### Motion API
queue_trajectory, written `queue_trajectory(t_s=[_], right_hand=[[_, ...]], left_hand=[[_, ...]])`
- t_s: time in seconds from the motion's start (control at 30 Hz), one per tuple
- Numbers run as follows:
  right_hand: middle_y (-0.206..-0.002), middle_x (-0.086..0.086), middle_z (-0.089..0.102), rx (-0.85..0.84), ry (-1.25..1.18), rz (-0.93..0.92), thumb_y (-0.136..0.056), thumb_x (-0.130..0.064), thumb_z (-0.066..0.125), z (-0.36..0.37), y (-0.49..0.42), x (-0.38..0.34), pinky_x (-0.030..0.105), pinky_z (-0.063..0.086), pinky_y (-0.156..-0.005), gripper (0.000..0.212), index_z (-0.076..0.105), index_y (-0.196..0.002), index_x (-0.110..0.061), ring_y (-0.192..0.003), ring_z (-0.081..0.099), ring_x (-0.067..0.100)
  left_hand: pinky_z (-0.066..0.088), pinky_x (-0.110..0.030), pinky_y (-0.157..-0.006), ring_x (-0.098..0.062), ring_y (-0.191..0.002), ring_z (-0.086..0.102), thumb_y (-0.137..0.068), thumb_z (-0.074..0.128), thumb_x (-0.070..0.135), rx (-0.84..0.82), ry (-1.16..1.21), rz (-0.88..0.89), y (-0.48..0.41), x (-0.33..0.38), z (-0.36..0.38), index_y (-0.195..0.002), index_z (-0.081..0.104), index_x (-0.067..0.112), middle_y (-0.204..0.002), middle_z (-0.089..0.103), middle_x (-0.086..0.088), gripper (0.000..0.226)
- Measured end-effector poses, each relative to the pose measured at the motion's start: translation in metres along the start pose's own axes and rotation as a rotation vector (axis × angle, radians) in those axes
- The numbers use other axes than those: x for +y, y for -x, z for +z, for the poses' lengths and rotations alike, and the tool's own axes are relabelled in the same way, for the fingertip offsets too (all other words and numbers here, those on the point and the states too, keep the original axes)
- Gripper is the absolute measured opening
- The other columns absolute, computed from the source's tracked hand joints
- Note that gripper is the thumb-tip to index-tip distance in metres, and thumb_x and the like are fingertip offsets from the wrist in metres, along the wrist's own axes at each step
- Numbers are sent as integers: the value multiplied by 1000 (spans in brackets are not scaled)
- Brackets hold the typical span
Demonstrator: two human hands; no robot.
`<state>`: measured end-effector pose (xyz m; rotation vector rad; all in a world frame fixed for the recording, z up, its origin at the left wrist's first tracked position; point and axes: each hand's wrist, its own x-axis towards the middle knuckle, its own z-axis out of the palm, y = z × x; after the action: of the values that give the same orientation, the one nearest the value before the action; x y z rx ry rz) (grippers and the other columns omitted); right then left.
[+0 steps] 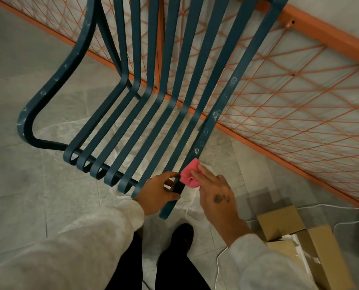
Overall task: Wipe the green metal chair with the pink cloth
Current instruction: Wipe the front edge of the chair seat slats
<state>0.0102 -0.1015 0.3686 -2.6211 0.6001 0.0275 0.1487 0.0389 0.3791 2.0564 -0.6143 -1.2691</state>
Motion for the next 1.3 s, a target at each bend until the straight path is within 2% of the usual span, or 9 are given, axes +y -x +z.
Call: queue_trajectory(t_s=[0.17,0.23,0.33,0.43,0.53,0.7,0.83,1.13,1.3], right_hand=[[-133,-6,61,-2,-350,62,-90,-19,66,4,36,-12,41,49,-103,45,57,-128,-43,-114,62,12],[-120,-29,63,59,-512,159,-96,-23,57,-16,29,-10,31,49,-102,42,55,-114,-61,-109,63,2],[-98,-54,53,53,-612,243,-97,-7,55,-45,11,-5,7,48,-89,48,54,-114,-52,-100,56,-19],[-103,-47,46,65,-600,219,-96,-12,58,-54,-12,10,-6,40,-75,45,51,-119,-50,-92,53,-22],[-111,-37,49,106,-611,180,-96,-9,58,-64,-37,13,-4,42,-82,47,52,-123,-47,-98,47,-30],[-140,-1,55,157,-448,120,-94,-7,59,-46,-72,21,19,36,-108,44,57,-135,-22,-127,52,10],[-145,0,48,78,-288,-44,-89,-1,65,-12,-58,21,31,41,-105,52,51,-135,-20,-122,58,28],[-132,7,61,72,-60,-109,-68,10,79,-26,-63,41,41,60,-72,54,70,-116,-12,-84,71,25],[-140,3,55,55,-12,-116,-71,5,79,-13,-61,22,39,59,-79,58,66,-123,-15,-106,67,27]], left_hand=[[51,-27,-95,-11,-103,64,-83,75,22,-10,-26,-4,2,8,2,-133,50,22,-118,66,2,56],[51,-36,-100,-15,-106,64,-84,74,23,-13,-27,-35,0,11,-1,-134,49,22,-120,66,0,56],[49,-42,-103,-20,-113,63,-87,71,21,35,-16,-57,-8,22,-8,-135,48,24,-126,65,-2,54],[48,-42,-105,-23,-119,60,-90,66,18,83,-19,-50,-18,36,-11,-138,47,24,-131,62,-3,52],[50,-42,-103,-23,-115,62,-90,66,17,95,-13,-56,-30,43,-11,-137,48,27,-129,63,-3,52],[56,-42,-92,-25,-106,65,-90,65,11,45,49,-69,-45,43,-7,-137,48,27,-119,63,-1,52],[57,-41,-89,-21,-102,66,-88,67,12,17,72,-63,-50,34,-8,-130,53,28,-111,63,5,47],[59,-33,-83,-23,-107,64,-89,67,15,-38,76,-78,-56,33,-13,-132,50,31,-123,62,1,49],[61,-34,-80,-19,-104,64,-88,68,17,-44,98,-61,-56,32,-14,-125,52,29,-120,62,0,42]])
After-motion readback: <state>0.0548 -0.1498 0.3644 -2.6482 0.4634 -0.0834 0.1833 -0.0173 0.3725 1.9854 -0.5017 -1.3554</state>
